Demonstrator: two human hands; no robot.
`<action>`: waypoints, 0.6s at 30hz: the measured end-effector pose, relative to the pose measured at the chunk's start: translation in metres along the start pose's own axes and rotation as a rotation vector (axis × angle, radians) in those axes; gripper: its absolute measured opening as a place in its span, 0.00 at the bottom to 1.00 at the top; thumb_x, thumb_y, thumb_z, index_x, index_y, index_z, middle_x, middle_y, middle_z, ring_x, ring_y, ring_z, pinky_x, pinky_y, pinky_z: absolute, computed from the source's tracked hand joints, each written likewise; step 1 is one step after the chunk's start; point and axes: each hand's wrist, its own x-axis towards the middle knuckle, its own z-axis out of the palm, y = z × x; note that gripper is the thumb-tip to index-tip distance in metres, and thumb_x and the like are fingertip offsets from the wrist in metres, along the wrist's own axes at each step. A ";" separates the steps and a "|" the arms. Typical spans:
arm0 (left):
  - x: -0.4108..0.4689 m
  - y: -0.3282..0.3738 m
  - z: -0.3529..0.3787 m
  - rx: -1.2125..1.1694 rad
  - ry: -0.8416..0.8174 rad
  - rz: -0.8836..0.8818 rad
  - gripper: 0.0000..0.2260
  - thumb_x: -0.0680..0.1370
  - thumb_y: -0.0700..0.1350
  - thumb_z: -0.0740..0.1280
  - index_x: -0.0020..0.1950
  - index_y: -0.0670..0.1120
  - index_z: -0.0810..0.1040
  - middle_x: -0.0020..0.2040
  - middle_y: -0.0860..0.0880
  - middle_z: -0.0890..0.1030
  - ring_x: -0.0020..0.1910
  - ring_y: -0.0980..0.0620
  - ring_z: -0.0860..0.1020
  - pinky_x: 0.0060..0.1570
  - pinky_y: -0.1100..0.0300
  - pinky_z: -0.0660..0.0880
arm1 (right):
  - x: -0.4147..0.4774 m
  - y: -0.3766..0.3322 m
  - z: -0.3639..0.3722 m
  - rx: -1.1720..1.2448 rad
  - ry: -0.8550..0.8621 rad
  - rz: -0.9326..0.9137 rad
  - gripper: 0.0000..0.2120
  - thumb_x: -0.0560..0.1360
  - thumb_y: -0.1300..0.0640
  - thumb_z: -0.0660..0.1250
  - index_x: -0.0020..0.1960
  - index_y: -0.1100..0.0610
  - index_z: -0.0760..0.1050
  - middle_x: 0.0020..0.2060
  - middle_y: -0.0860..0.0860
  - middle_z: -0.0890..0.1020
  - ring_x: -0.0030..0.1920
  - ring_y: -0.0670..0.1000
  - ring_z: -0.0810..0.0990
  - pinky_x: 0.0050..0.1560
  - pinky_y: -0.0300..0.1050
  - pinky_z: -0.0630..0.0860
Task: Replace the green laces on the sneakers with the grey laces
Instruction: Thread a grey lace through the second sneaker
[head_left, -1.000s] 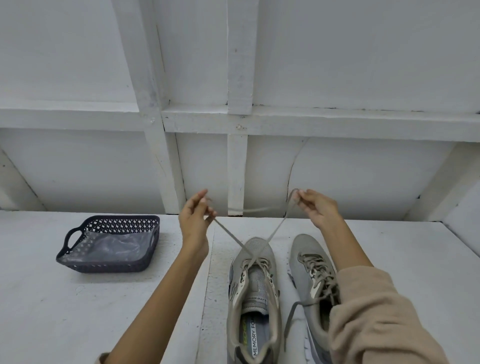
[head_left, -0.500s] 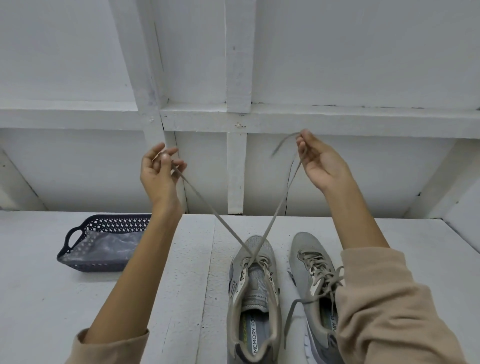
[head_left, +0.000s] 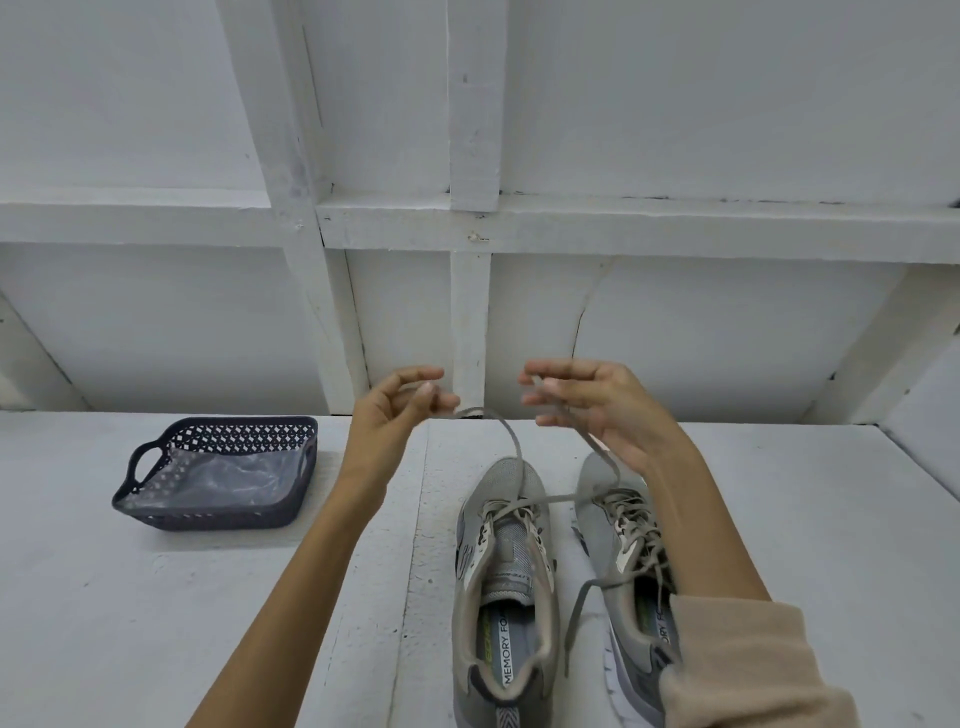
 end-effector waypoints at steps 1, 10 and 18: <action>-0.004 -0.004 -0.001 -0.002 -0.026 -0.009 0.09 0.79 0.37 0.63 0.59 0.43 0.76 0.45 0.48 0.86 0.39 0.52 0.83 0.51 0.58 0.78 | -0.004 0.007 0.001 -0.047 0.037 0.001 0.10 0.73 0.64 0.69 0.53 0.67 0.80 0.47 0.60 0.85 0.45 0.55 0.84 0.45 0.43 0.83; -0.046 -0.040 -0.010 0.222 -0.354 -0.164 0.12 0.79 0.41 0.66 0.62 0.48 0.79 0.51 0.47 0.85 0.50 0.49 0.83 0.53 0.52 0.80 | -0.028 0.066 -0.007 -0.422 -0.035 0.244 0.17 0.76 0.74 0.62 0.61 0.63 0.75 0.41 0.57 0.83 0.27 0.53 0.81 0.28 0.41 0.77; -0.062 -0.061 -0.012 0.168 -0.311 -0.176 0.10 0.80 0.39 0.64 0.61 0.43 0.76 0.52 0.45 0.84 0.30 0.45 0.78 0.45 0.50 0.80 | -0.041 0.079 -0.007 -0.538 0.016 0.203 0.07 0.74 0.60 0.72 0.45 0.65 0.81 0.26 0.50 0.80 0.23 0.44 0.75 0.26 0.34 0.71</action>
